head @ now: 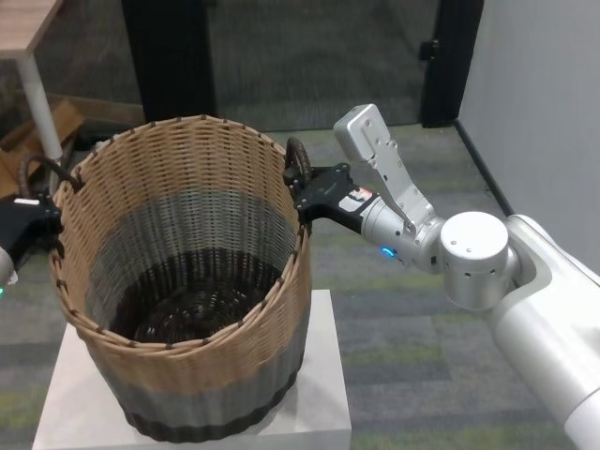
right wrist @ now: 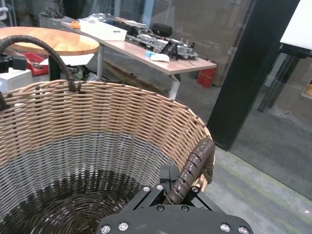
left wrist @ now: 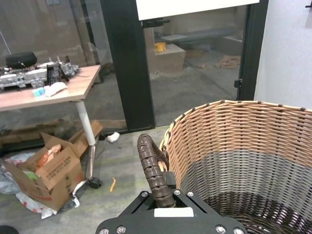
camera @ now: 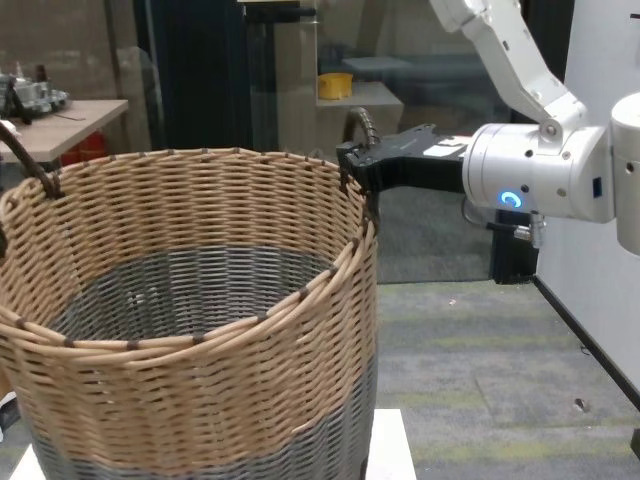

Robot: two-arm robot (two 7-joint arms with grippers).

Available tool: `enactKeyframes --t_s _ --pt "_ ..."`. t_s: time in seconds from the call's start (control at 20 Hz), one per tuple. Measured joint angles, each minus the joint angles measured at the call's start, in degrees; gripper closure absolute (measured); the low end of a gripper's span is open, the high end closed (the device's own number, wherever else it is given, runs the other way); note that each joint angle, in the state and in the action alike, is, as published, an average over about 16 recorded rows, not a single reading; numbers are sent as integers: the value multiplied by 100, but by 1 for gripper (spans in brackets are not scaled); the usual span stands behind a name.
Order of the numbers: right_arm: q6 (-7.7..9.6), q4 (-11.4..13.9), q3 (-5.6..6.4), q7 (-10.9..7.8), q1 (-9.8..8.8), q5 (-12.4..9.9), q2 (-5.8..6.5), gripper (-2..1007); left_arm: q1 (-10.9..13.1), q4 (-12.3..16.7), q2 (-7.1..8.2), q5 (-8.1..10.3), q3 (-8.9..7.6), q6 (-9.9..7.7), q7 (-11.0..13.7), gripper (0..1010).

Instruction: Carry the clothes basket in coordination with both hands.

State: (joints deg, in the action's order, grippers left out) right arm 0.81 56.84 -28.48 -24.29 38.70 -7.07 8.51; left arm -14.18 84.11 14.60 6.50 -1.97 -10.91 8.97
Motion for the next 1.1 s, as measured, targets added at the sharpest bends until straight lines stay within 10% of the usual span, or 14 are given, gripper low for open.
enactKeyframes --t_s 1.1 --pt "-59 -235 16 29 91 144 -80 998 -65 -190 -69 123 -78 -436 13 1010"
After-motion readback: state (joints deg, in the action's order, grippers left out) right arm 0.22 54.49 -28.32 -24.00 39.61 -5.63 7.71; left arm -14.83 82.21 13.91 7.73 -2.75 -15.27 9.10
